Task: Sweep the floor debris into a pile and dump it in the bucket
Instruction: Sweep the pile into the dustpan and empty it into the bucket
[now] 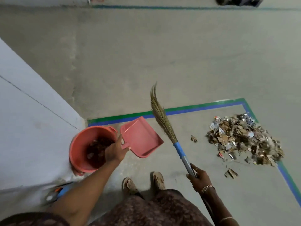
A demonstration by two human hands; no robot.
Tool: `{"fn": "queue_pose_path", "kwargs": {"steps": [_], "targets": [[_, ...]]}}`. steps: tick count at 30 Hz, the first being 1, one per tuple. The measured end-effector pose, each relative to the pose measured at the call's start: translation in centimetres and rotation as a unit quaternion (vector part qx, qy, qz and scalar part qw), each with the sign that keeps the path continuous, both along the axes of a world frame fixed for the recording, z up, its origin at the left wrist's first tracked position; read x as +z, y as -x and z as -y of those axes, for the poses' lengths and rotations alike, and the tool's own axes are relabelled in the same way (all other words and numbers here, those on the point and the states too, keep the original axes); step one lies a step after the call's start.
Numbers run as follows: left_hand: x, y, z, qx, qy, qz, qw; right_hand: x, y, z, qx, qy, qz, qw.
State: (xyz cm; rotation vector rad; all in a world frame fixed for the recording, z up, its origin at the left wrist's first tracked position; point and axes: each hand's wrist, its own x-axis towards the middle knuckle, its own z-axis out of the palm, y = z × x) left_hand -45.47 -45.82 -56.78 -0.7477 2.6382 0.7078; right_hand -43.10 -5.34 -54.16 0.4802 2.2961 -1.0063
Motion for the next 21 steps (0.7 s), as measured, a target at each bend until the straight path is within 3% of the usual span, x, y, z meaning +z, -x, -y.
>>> {"fn": "queue_pose_path", "kwargs": {"steps": [5, 13, 21], "targets": [[0.9, 4.1, -5.4, -0.079, 0.004, -0.005, 0.997, -0.7, -1.0, -3.4, -0.076, -0.006, 0.029, 0.997], [1.2, 8.9, -14.1, -0.161, 0.057, 0.034, 0.985, -3.3, -1.7, -11.6, -0.118, -0.048, 0.053, 0.99], [1.6, 12.2, -23.3, -0.217, 0.097, 0.068, 0.969, -6.0, -2.0, -19.8, -0.075, -0.1, 0.095, 0.988]]}}
